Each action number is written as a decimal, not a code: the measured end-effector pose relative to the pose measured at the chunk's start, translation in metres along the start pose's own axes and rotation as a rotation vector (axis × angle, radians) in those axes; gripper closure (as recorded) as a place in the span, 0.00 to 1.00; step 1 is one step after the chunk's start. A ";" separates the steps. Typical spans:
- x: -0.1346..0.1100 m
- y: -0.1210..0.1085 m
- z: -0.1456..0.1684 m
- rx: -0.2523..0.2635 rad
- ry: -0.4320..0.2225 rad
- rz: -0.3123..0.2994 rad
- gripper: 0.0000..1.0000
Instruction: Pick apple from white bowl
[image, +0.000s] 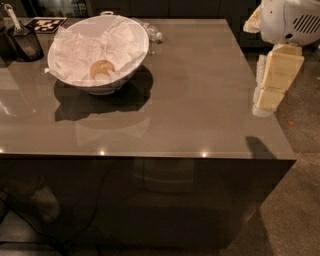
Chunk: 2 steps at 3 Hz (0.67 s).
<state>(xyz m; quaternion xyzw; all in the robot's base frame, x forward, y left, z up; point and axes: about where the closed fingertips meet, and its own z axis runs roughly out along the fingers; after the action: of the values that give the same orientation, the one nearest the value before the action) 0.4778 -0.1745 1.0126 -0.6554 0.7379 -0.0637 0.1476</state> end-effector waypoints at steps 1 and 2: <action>-0.002 -0.004 -0.001 0.022 -0.009 0.003 0.00; -0.029 -0.024 -0.010 0.047 -0.059 -0.018 0.00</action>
Offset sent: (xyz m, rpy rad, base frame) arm 0.0403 0.0522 0.0465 0.0888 -0.0722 0.0732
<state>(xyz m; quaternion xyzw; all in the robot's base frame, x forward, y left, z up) 0.5002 -0.1499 1.0327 -0.6601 0.7255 -0.0631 0.1842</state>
